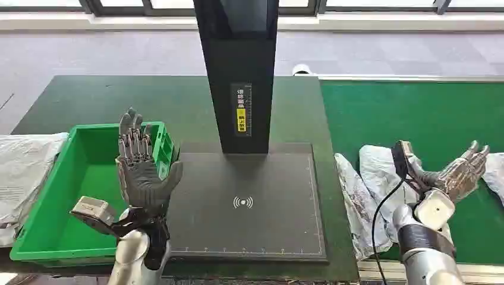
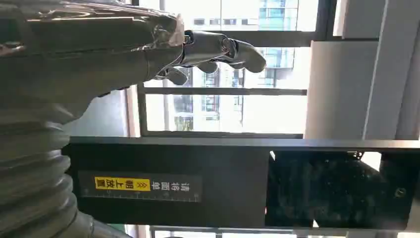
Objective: Moved the parcel from conveyor to table for the left to box.
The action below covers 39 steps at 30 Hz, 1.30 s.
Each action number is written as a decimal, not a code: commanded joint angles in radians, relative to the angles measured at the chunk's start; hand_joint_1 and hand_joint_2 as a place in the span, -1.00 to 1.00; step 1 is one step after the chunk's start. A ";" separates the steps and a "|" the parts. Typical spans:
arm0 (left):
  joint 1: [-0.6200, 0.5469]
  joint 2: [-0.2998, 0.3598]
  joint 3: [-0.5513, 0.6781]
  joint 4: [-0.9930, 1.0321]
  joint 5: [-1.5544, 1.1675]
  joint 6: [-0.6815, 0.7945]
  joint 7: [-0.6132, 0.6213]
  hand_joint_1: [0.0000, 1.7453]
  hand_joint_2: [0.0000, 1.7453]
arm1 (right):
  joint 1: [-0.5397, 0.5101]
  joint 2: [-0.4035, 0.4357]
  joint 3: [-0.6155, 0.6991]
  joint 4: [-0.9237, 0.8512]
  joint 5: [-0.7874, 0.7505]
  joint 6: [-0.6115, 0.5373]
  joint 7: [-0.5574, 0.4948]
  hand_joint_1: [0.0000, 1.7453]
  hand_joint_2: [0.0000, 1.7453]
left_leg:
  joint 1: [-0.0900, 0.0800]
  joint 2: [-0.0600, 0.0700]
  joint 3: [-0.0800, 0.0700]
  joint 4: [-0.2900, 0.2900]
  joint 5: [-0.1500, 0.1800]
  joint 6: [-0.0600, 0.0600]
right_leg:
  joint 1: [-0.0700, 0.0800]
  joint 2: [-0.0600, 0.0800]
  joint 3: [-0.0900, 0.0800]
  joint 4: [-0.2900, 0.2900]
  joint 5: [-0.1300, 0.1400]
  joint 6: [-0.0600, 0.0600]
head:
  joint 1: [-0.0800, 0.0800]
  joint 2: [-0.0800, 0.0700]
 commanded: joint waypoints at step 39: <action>-0.067 0.003 0.061 0.073 -0.008 -0.033 -0.019 -1.00 1.00 | -0.123 -0.010 -0.108 0.250 -0.155 0.341 -0.127 -1.00 1.00 | 0.000 0.001 0.001 -0.001 0.001 0.000 | 0.000 -0.001 0.001 -0.001 0.001 -0.001 | 0.000 0.000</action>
